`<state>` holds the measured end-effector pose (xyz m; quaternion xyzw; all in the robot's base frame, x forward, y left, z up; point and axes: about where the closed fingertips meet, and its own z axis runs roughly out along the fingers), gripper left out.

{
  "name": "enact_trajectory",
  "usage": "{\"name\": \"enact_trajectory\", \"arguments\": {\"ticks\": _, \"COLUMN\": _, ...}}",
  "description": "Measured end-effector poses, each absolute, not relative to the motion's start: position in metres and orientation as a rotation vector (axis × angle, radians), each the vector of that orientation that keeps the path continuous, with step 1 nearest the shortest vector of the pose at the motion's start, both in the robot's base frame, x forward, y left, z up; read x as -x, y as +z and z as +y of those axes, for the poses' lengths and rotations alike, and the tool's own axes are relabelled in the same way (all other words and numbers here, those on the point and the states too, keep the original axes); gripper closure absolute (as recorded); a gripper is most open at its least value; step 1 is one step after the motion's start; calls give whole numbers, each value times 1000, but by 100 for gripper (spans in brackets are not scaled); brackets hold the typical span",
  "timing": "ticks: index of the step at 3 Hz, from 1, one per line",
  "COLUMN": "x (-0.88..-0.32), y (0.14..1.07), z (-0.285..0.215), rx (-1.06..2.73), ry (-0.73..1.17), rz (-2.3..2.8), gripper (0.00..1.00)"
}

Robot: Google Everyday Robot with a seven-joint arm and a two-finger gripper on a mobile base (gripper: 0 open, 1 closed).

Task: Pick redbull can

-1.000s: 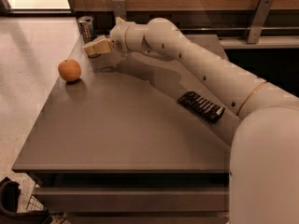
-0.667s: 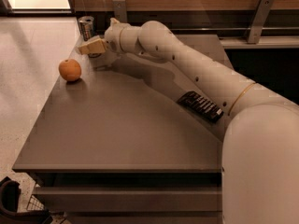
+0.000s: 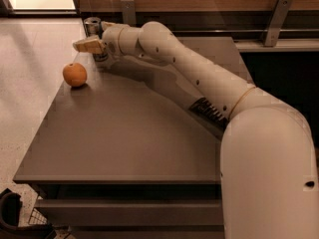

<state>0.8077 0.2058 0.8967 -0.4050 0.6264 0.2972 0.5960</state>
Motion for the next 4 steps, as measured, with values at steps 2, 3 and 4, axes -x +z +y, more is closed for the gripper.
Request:
{"name": "enact_trajectory", "arguments": {"ticks": 2, "x": -806, "y": 895, "z": 211, "rx": 946, "ry": 697, "rz": 1454, "gripper": 72}}
{"name": "enact_trajectory", "arguments": {"ticks": 3, "x": -804, "y": 894, "z": 216, "rx": 950, "ry": 703, "rz": 1452, "gripper": 100}}
{"name": "enact_trajectory", "arguments": {"ticks": 4, "x": -804, "y": 897, "z": 217, "rx": 951, "ry": 710, "rz": 1452, "gripper": 100}}
